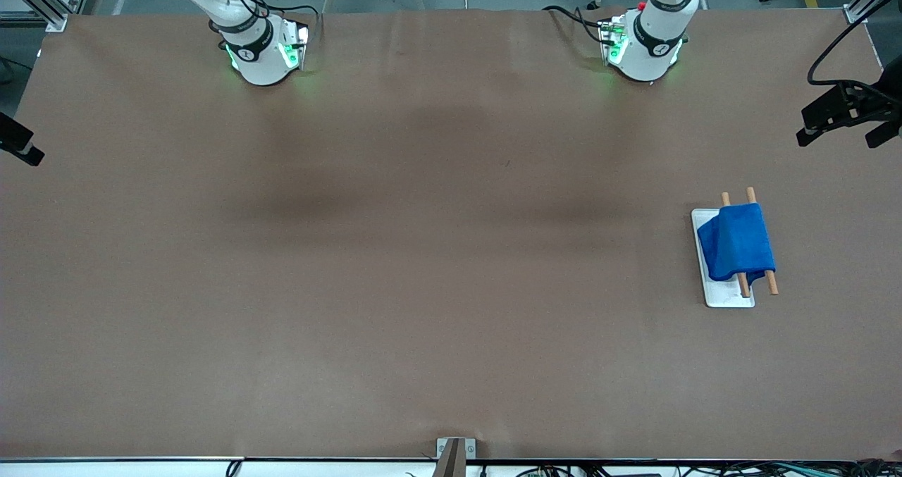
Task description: Right arm passes towel to left arm to hang
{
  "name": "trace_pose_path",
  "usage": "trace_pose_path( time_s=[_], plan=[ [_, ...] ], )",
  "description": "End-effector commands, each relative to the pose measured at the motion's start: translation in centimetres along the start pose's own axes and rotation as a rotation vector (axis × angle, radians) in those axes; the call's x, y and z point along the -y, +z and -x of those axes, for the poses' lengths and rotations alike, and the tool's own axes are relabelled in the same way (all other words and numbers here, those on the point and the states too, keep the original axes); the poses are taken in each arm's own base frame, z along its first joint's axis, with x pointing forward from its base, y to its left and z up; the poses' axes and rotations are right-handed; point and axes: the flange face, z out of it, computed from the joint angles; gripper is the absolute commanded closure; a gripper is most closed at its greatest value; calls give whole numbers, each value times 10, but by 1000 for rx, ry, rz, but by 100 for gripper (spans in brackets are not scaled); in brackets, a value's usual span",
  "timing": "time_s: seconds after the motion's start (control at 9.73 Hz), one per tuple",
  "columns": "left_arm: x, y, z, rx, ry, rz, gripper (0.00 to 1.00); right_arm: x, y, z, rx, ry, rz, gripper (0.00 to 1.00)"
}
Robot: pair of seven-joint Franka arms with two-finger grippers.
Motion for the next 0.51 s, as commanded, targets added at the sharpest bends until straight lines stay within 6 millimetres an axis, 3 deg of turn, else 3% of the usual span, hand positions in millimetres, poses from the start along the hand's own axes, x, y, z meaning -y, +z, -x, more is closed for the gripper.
trace_pose_path(
  time_s=[0.0,0.41],
  plan=[
    [2,20,0,52,-17,-23,0,0,-3,-1,2,1,16,0],
    [3,29,-2,64,-18,-20,0,0,-4,-1,-1,0,17,0]
  ],
)
